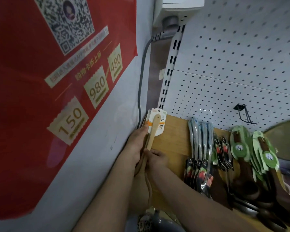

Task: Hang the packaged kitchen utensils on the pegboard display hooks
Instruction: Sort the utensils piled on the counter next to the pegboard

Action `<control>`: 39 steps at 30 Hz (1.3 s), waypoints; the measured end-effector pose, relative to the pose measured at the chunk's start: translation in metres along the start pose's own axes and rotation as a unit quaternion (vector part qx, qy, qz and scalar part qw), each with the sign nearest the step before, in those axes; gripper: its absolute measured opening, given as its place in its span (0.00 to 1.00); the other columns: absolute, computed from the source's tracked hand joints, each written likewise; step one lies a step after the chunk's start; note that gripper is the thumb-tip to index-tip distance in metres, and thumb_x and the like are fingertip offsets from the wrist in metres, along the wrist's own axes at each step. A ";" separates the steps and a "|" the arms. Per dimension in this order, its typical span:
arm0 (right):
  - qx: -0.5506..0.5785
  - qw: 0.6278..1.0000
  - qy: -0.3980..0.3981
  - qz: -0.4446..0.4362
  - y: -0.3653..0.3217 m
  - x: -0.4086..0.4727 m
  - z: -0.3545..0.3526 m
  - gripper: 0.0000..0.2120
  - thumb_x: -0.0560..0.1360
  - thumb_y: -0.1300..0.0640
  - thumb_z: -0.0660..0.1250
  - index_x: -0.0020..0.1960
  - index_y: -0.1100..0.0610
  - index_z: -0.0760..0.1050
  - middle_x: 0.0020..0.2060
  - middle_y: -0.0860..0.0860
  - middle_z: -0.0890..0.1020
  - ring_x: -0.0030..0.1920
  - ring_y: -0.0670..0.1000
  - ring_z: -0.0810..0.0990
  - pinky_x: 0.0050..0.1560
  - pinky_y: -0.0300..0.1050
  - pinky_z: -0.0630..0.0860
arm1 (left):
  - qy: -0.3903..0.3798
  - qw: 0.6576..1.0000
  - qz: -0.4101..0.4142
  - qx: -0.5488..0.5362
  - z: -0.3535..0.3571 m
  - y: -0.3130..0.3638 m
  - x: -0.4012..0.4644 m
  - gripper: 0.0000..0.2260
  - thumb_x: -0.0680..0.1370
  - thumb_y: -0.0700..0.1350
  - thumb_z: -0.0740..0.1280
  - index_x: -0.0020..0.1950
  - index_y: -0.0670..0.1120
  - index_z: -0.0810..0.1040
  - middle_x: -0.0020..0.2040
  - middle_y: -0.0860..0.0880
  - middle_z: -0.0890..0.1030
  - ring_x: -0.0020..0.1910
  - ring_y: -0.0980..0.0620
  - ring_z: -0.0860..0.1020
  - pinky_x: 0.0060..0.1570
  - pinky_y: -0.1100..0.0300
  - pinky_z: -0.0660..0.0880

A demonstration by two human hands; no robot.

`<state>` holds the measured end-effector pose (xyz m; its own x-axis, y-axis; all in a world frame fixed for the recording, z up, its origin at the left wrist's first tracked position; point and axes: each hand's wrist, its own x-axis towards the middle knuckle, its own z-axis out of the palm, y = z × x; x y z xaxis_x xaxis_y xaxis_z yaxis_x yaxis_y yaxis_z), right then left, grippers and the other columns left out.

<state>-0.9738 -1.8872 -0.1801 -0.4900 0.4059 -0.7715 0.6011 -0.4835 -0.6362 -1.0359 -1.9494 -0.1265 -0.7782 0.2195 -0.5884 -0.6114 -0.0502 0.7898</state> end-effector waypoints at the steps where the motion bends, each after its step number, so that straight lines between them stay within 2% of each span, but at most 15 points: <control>1: 0.011 1.000 -0.008 0.002 -0.001 -0.003 -0.002 0.11 0.70 0.57 0.80 0.49 0.59 0.82 0.40 0.58 0.87 0.43 0.61 0.86 0.48 0.62 0.84 | -0.004 1.000 0.001 -0.002 0.000 0.000 0.001 0.13 0.83 0.56 0.63 0.56 0.51 0.83 0.54 0.52 0.86 0.54 0.54 0.82 0.48 0.58 0.76; 4: 0.034 0.999 -0.034 0.009 -0.005 -0.012 -0.013 0.11 0.72 0.59 0.79 0.51 0.62 0.82 0.41 0.59 0.87 0.38 0.58 0.85 0.40 0.51 0.85 | -0.014 1.000 0.009 -0.011 0.001 -0.001 0.000 0.12 0.83 0.55 0.62 0.54 0.51 0.83 0.52 0.53 0.86 0.47 0.59 0.84 0.43 0.61 0.75; 7: 0.048 0.997 -0.066 0.008 -0.009 -0.022 -0.025 0.10 0.75 0.61 0.76 0.53 0.64 0.81 0.40 0.59 0.85 0.31 0.53 0.81 0.28 0.40 0.77 | -0.012 1.000 0.023 -0.012 0.005 -0.002 0.002 0.13 0.83 0.55 0.63 0.60 0.51 0.82 0.55 0.53 0.86 0.52 0.57 0.82 0.45 0.61 0.75; 10: 0.053 0.994 -0.098 0.011 -0.011 -0.031 -0.038 0.07 0.74 0.61 0.75 0.51 0.61 0.82 0.41 0.58 0.85 0.34 0.52 0.81 0.31 0.43 0.79 | -0.004 0.999 0.033 -0.014 0.012 -0.004 0.004 0.10 0.82 0.54 0.65 0.59 0.52 0.81 0.56 0.52 0.85 0.54 0.55 0.81 0.50 0.57 0.76; 12: 0.045 0.992 -0.121 0.009 -0.013 -0.035 -0.050 0.05 0.75 0.61 0.75 0.49 0.59 0.82 0.40 0.56 0.85 0.35 0.51 0.80 0.30 0.41 0.77 | 0.002 0.999 0.038 -0.026 0.019 -0.006 0.002 0.10 0.82 0.53 0.66 0.58 0.51 0.82 0.52 0.50 0.86 0.50 0.52 0.82 0.50 0.54 0.77; 16: 0.058 0.984 -0.168 -0.009 -0.016 -0.044 -0.076 0.03 0.75 0.63 0.74 0.45 0.60 0.80 0.36 0.55 0.84 0.31 0.49 0.80 0.28 0.40 0.76 | 0.010 0.998 0.035 -0.051 0.041 -0.010 -0.009 0.09 0.80 0.52 0.69 0.56 0.49 0.83 0.49 0.49 0.87 0.50 0.48 0.84 0.53 0.50 0.80; 18: 0.069 0.982 -0.176 -0.019 -0.017 -0.049 -0.089 0.03 0.75 0.66 0.73 0.44 0.61 0.80 0.34 0.55 0.84 0.28 0.48 0.81 0.27 0.39 0.76 | 0.017 0.998 0.037 -0.057 0.054 -0.010 -0.017 0.08 0.80 0.51 0.70 0.55 0.49 0.83 0.49 0.48 0.87 0.48 0.49 0.84 0.46 0.54 0.80; 20: 0.079 0.979 -0.184 -0.031 -0.016 -0.054 -0.109 0.03 0.75 0.66 0.74 0.45 0.62 0.80 0.37 0.57 0.84 0.32 0.51 0.82 0.31 0.42 0.79 | 0.015 0.997 0.050 -0.059 0.074 -0.013 -0.029 0.09 0.80 0.50 0.70 0.56 0.47 0.82 0.48 0.47 0.86 0.45 0.50 0.84 0.40 0.57 0.80; 22: 0.081 0.978 -0.188 -0.050 -0.015 -0.060 -0.133 0.04 0.73 0.64 0.76 0.45 0.60 0.81 0.39 0.57 0.85 0.36 0.52 0.83 0.38 0.46 0.81 | 0.006 0.996 0.072 -0.058 0.096 -0.017 -0.043 0.10 0.80 0.49 0.71 0.58 0.46 0.82 0.49 0.46 0.86 0.46 0.48 0.84 0.45 0.54 0.81; 25: 0.075 0.976 -0.194 -0.065 -0.013 -0.071 -0.182 0.05 0.73 0.62 0.76 0.46 0.58 0.81 0.38 0.54 0.85 0.35 0.50 0.82 0.36 0.44 0.78 | -0.008 0.995 0.081 -0.060 0.134 -0.028 -0.070 0.11 0.79 0.49 0.72 0.57 0.45 0.81 0.45 0.46 0.85 0.46 0.45 0.82 0.54 0.46 0.80; 29: 0.061 0.976 -0.189 -0.093 -0.005 -0.092 -0.261 0.04 0.73 0.59 0.76 0.46 0.56 0.83 0.36 0.52 0.82 0.36 0.50 0.79 0.39 0.45 0.73 | -0.031 0.995 0.078 -0.056 0.194 -0.057 -0.116 0.09 0.77 0.51 0.74 0.52 0.48 0.80 0.46 0.45 0.85 0.47 0.43 0.82 0.57 0.43 0.80; 32: 0.087 0.973 -0.182 -0.112 0.009 -0.106 -0.330 0.05 0.69 0.56 0.80 0.42 0.54 0.84 0.38 0.53 0.81 0.37 0.50 0.78 0.40 0.45 0.72 | -0.062 0.991 0.108 -0.057 0.249 -0.085 -0.160 0.03 0.79 0.47 0.72 0.49 0.51 0.79 0.47 0.45 0.83 0.45 0.45 0.80 0.51 0.49 0.78; 34: 0.104 0.970 -0.173 -0.133 0.021 -0.115 -0.378 0.12 0.61 0.51 0.83 0.41 0.53 0.85 0.41 0.54 0.80 0.39 0.51 0.76 0.41 0.48 0.71 | -0.079 0.988 0.122 -0.051 0.288 -0.105 -0.190 0.04 0.80 0.44 0.71 0.52 0.46 0.80 0.43 0.45 0.82 0.41 0.46 0.79 0.46 0.51 0.77; 36: 0.120 0.969 -0.156 -0.152 0.031 -0.129 -0.430 0.08 0.64 0.52 0.82 0.40 0.52 0.85 0.40 0.54 0.80 0.39 0.51 0.75 0.43 0.49 0.70 | -0.105 0.986 0.124 -0.046 0.329 -0.126 -0.221 0.07 0.79 0.43 0.71 0.55 0.42 0.80 0.43 0.45 0.82 0.42 0.46 0.80 0.46 0.52 0.78; 39: 0.160 0.965 -0.118 -0.172 0.046 -0.149 -0.507 0.04 0.72 0.58 0.78 0.41 0.53 0.83 0.38 0.54 0.80 0.36 0.51 0.76 0.39 0.46 0.70 | -0.149 0.982 0.120 -0.014 0.393 -0.159 -0.261 0.03 0.79 0.42 0.71 0.51 0.44 0.80 0.42 0.46 0.82 0.39 0.47 0.79 0.38 0.56 0.79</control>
<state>-0.5530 -1.5773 -0.0907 -0.7780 0.4156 -0.4711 0.1705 -0.5821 -0.7951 -0.6791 -1.6162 -0.0310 -0.8262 0.4725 -0.3068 -0.4233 -0.1613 0.8915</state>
